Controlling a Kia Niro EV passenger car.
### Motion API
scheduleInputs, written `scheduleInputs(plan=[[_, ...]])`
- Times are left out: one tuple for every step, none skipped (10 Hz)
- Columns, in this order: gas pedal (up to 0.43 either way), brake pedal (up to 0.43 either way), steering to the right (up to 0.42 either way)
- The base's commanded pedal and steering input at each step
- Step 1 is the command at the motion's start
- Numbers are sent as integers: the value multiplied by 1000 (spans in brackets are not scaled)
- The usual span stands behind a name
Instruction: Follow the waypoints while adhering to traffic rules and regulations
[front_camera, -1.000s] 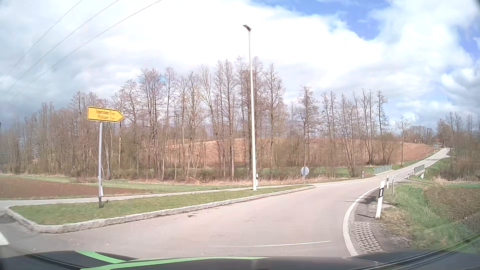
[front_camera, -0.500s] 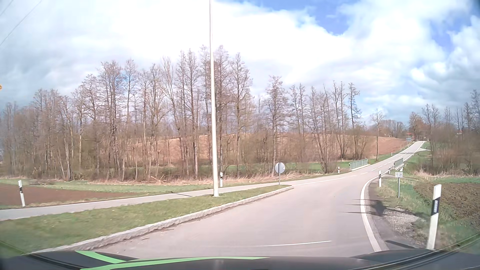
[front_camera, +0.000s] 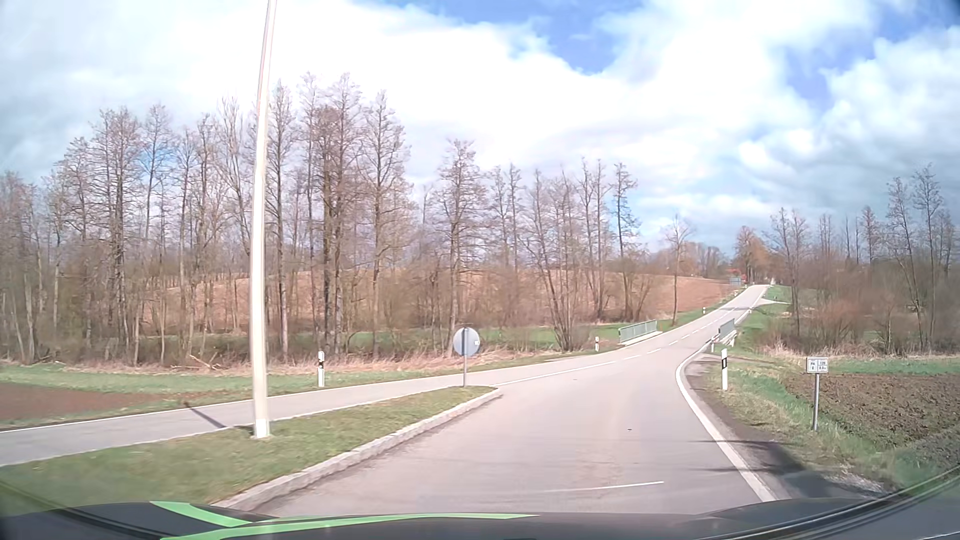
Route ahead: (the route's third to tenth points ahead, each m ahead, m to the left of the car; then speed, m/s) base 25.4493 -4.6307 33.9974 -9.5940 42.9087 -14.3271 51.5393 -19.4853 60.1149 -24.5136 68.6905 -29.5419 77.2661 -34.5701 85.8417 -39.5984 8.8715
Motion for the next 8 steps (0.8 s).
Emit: scheduleInputs(plan=[[189,0,161],[189,0,152],[197,0,136],[209,0,124],[209,0,105],[220,0,87],[220,0,70],[220,0,62]])
